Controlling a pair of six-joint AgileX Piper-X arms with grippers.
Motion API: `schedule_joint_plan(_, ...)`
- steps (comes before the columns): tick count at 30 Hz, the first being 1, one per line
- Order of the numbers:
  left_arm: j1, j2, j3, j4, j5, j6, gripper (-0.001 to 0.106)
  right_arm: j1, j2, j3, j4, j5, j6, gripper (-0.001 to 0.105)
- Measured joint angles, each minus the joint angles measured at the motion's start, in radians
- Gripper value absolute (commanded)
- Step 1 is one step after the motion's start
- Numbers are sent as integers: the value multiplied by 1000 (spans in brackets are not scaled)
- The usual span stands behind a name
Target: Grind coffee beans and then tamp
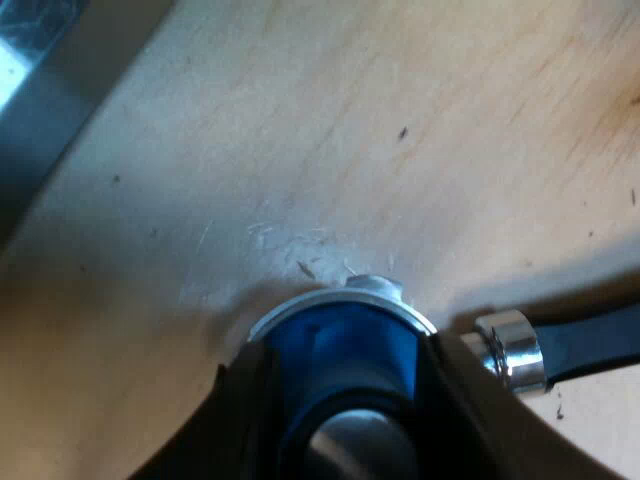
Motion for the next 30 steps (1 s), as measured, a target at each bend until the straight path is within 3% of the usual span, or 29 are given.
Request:
schedule_joint_plan(4, -33, 0, 0, -12, -32, 14, 0, 0, 0, 0, 0, 0, -2, 70)
schedule_joint_plan(9, -110, -7, 20, -47, -135, 31, 0, 0, 0, 0, 0, 0, -2, 70)
schedule_joint_plan(12, -135, -12, 29, -63, -162, 31, 0, 0, 0, 0, 0, 0, -2, 70)
schedule_joint_plan(30, -151, -64, 24, -18, -205, 19, 0, 0, 0, 0, -11, 0, -2, 70)
